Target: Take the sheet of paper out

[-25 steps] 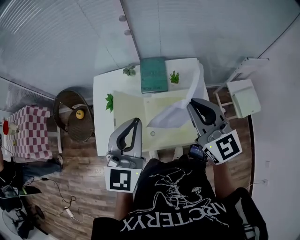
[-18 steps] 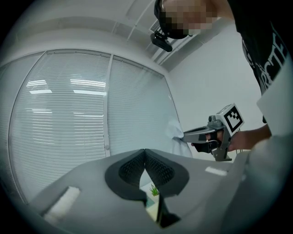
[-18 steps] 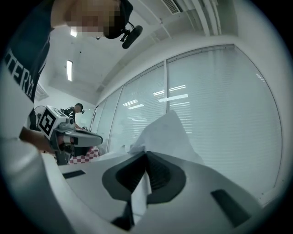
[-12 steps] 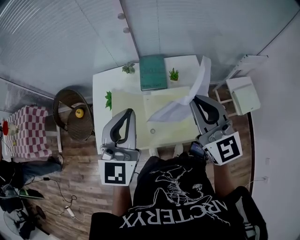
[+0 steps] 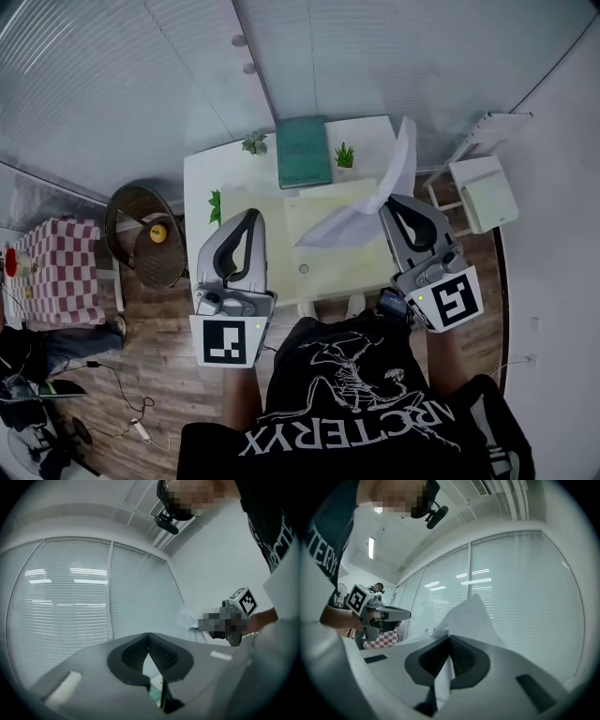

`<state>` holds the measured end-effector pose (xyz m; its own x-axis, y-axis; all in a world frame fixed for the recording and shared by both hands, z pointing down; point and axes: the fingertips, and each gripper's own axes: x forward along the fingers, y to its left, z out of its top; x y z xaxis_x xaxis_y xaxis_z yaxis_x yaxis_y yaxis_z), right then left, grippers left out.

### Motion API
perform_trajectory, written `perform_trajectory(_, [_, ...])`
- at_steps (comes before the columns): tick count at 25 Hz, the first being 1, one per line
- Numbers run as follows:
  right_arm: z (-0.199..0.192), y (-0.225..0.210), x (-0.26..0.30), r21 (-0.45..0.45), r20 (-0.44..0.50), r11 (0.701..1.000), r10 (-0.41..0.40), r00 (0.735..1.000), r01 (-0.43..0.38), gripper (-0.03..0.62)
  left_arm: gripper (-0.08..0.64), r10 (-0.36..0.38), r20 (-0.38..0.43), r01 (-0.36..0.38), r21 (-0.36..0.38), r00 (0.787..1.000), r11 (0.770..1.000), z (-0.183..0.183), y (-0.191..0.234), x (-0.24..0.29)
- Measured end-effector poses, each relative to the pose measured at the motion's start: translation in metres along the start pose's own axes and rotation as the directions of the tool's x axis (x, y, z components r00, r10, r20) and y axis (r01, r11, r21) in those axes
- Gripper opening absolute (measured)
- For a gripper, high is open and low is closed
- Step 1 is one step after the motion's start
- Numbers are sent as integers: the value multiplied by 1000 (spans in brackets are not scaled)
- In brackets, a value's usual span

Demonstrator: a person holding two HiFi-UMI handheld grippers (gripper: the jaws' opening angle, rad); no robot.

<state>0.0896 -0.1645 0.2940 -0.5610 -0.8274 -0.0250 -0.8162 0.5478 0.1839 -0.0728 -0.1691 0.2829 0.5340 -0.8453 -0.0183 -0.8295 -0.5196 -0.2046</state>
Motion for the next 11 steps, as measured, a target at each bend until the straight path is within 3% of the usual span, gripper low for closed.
perform_trajectory(11, [-1,-5,-6,7,2,1000,-7,1000,7,14,12,-13,2,13,6,1000,1000,4,-7,8])
